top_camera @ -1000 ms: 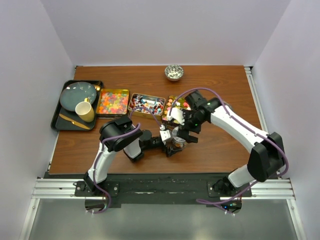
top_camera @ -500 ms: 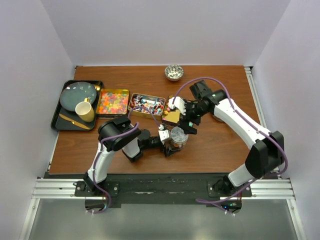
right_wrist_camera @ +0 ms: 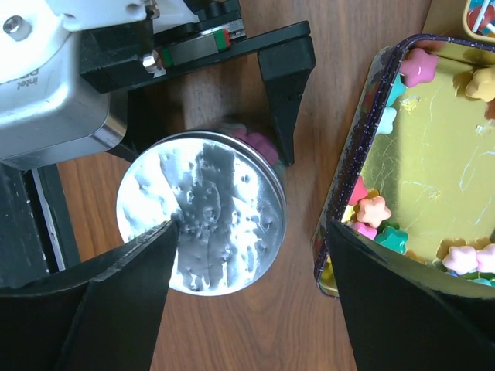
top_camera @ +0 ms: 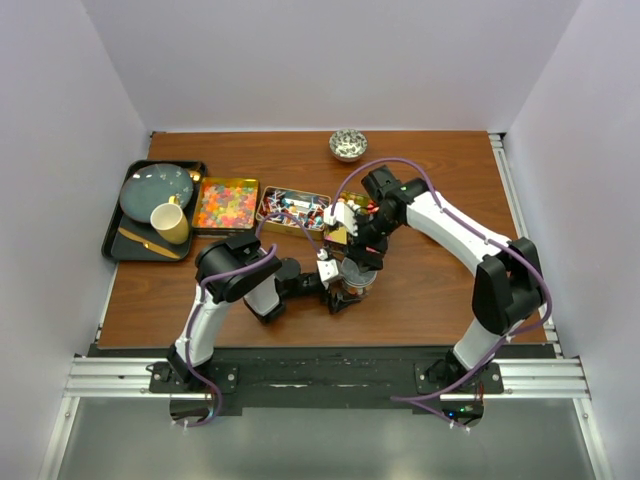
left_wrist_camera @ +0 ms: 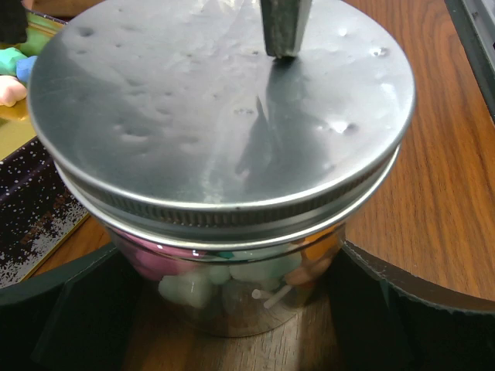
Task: Pack the candies
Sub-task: Screw the bottle lid onto the packing bottle.
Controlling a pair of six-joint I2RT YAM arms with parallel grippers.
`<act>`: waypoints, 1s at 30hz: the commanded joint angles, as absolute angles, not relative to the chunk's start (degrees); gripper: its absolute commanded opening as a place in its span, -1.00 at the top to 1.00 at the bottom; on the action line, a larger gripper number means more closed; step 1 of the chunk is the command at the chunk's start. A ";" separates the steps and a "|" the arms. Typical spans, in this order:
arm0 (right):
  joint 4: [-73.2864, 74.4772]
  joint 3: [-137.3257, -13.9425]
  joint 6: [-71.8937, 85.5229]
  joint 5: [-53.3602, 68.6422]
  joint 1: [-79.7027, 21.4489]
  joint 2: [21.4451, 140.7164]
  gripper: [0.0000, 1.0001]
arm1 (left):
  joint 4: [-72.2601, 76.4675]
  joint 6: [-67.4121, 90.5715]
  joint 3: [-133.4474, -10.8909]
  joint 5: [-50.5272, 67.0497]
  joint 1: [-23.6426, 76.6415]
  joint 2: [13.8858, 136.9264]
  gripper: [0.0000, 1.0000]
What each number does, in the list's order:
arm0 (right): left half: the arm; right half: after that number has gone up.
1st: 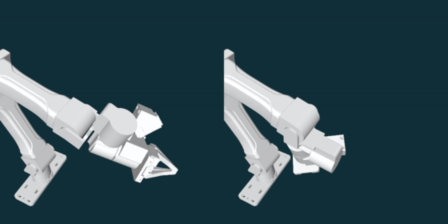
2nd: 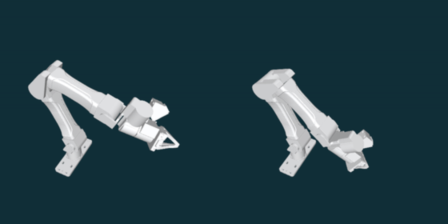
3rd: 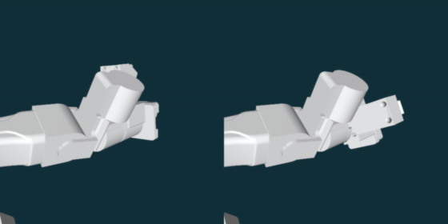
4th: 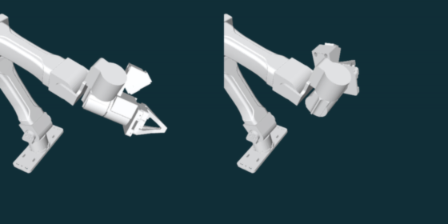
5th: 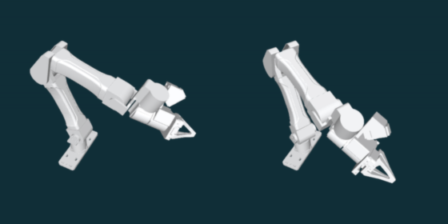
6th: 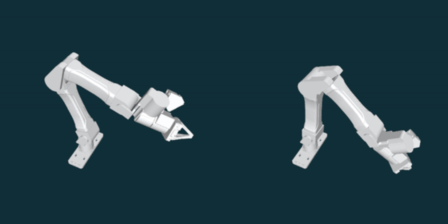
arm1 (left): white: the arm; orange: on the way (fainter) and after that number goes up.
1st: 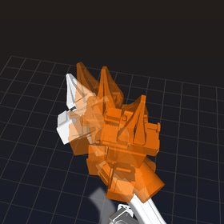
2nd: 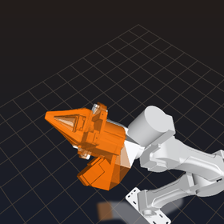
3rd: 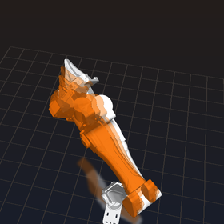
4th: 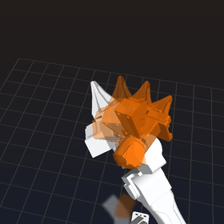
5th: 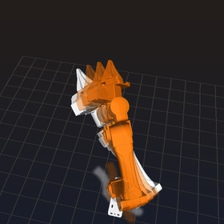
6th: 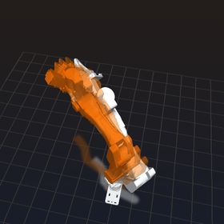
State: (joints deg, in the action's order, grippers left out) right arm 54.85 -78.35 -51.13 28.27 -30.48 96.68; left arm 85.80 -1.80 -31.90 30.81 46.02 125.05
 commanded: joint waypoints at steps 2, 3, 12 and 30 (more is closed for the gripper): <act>55.63 -75.85 -52.12 28.48 -30.94 92.73 -0.38 | 86.92 -6.33 -29.53 30.94 45.26 126.21 1.00; 55.63 -75.41 -51.77 28.30 -30.94 92.12 -0.33 | 86.75 -6.42 -29.53 30.85 45.18 126.21 1.00; 55.81 -71.02 -51.42 26.10 -31.02 89.39 -0.21 | 85.52 -6.07 -29.97 30.06 44.91 125.86 1.00; 61.35 -66.88 -50.99 23.04 -30.68 84.12 -0.40 | 83.85 -5.18 -30.67 30.06 43.86 125.86 1.00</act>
State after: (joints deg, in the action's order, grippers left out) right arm 58.19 -66.70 -51.46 24.56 -30.74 86.32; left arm 85.25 -2.00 -32.03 31.70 45.39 124.75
